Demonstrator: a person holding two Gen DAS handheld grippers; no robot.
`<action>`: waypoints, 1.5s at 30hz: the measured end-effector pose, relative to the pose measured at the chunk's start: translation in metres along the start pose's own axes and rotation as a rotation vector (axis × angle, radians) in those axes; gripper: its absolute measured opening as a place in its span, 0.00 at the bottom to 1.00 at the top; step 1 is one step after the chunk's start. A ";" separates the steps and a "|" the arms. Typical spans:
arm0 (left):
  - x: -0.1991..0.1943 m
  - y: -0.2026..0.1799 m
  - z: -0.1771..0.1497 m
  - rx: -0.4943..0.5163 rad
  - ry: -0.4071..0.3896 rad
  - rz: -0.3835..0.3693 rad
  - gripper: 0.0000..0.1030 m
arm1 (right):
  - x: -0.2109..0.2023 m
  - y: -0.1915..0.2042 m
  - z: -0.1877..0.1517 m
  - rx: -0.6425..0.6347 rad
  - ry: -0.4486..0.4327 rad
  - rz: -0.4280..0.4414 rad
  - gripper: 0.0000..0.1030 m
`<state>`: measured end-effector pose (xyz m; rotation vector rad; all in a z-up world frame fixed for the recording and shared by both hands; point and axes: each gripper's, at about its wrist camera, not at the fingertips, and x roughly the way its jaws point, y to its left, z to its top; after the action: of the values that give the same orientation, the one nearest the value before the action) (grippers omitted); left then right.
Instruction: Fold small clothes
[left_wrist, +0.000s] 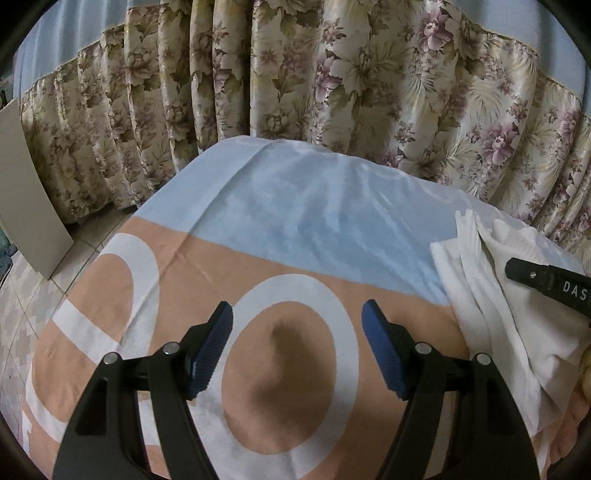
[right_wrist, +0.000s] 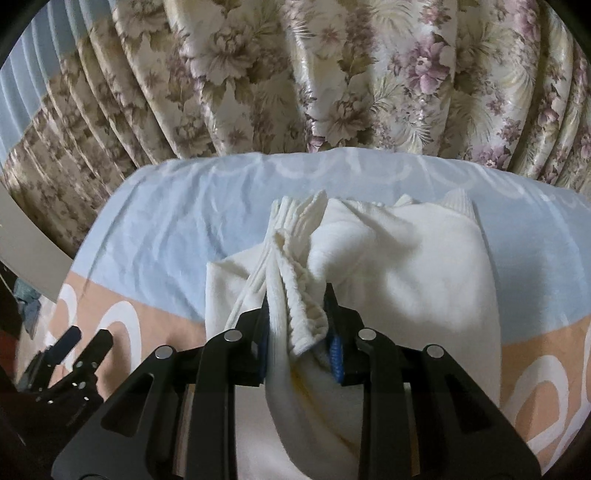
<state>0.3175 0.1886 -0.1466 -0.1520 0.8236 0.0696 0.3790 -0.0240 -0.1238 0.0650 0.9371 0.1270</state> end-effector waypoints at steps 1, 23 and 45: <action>0.000 0.000 0.000 0.000 0.002 -0.002 0.71 | 0.000 0.003 -0.001 -0.004 -0.001 0.008 0.32; -0.098 -0.127 -0.010 0.156 -0.100 -0.270 0.71 | -0.128 -0.134 -0.042 0.147 -0.117 0.162 0.42; -0.067 -0.129 -0.058 0.134 0.046 -0.194 0.17 | -0.108 -0.156 -0.106 0.133 -0.021 0.179 0.52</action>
<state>0.2450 0.0520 -0.1223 -0.1065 0.8527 -0.1722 0.2431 -0.1929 -0.1175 0.2733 0.9175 0.2290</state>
